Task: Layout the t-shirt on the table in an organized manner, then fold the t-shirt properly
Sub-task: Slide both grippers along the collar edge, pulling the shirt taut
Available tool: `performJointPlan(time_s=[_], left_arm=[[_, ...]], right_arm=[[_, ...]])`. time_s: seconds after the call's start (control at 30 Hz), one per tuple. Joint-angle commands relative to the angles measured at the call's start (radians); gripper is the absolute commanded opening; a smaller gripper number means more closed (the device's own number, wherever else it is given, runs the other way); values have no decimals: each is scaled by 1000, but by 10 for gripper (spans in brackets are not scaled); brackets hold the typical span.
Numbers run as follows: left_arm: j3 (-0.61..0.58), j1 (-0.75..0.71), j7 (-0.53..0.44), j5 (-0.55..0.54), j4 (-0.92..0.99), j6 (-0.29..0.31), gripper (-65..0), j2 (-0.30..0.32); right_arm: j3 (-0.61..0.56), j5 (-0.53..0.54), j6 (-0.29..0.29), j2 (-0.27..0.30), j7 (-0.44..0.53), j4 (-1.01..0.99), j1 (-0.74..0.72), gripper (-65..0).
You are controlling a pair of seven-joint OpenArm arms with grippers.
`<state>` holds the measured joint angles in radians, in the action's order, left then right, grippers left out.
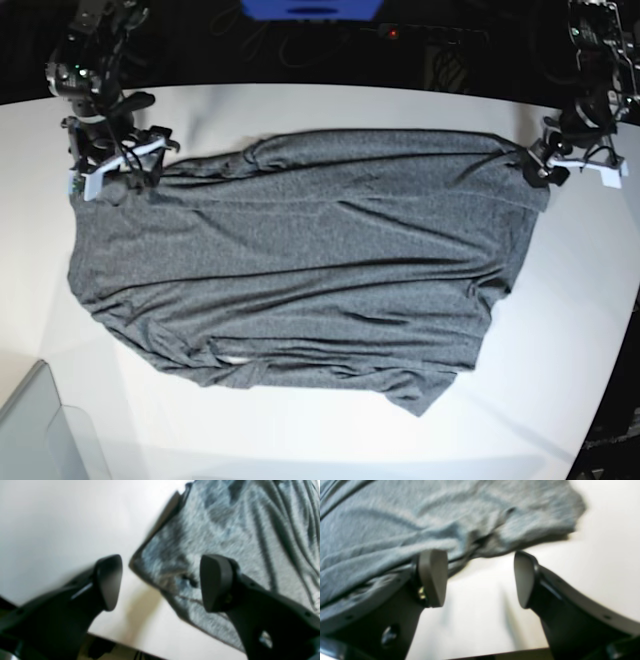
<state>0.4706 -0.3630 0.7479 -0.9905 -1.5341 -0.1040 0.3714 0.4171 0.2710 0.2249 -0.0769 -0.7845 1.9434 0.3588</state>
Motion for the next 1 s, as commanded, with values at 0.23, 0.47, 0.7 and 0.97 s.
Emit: performJointPlan(time_s=[0.23, 0.47, 0.7, 0.97], left_arm=[[3, 32, 3, 118, 5, 0, -183, -62], [3, 45, 3, 292, 5, 7, -292, -130], [9, 63, 6, 312, 14, 166, -579, -136], [10, 66, 12, 308, 16, 171, -649, -136]], right_arm=[[-63, 11, 5, 7, 21, 24, 39, -232], [-126, 11, 5, 6, 21, 24, 73, -232], [-215, 11, 1, 6, 24, 18, 69, -228], [-260, 9, -2, -33, 26, -43, 30, -230]])
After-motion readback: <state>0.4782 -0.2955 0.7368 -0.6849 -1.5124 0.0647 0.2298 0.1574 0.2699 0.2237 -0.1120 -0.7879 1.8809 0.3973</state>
